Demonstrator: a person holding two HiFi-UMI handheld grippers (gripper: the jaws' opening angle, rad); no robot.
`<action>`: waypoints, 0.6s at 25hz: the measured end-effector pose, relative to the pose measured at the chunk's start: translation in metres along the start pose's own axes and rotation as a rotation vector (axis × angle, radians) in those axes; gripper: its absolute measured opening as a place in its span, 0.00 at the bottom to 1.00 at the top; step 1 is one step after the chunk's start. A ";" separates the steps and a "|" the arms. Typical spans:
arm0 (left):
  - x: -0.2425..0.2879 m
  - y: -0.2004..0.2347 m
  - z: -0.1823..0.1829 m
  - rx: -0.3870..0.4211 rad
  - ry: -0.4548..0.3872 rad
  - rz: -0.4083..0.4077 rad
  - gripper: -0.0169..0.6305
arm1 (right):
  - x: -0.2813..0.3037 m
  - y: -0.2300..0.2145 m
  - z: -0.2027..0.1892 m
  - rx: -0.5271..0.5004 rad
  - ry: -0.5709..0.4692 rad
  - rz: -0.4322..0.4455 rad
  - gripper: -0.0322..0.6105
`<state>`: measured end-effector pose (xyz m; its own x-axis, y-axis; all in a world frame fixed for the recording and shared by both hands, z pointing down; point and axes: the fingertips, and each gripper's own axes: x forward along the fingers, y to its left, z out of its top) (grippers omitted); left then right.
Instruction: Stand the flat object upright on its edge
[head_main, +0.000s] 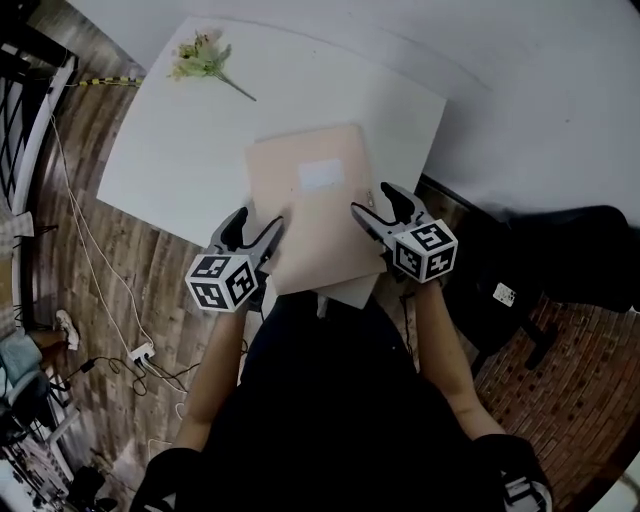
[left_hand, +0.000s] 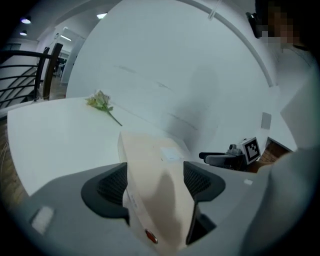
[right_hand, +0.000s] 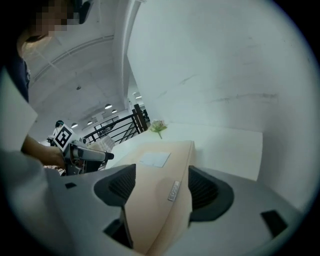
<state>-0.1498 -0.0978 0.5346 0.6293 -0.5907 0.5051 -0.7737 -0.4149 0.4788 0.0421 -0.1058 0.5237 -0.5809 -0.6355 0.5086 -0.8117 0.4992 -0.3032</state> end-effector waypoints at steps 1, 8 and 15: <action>0.003 0.001 -0.003 -0.014 0.018 -0.006 0.55 | 0.002 -0.002 -0.005 0.020 0.029 0.012 0.51; 0.020 0.009 -0.034 -0.160 0.162 -0.036 0.64 | 0.015 -0.017 -0.029 0.143 0.169 0.087 0.57; 0.028 0.010 -0.046 -0.297 0.239 -0.107 0.65 | 0.028 -0.020 -0.043 0.237 0.266 0.206 0.58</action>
<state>-0.1367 -0.0868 0.5873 0.7313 -0.3625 0.5777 -0.6704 -0.2263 0.7067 0.0442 -0.1085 0.5786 -0.7215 -0.3467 0.5993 -0.6901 0.4307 -0.5816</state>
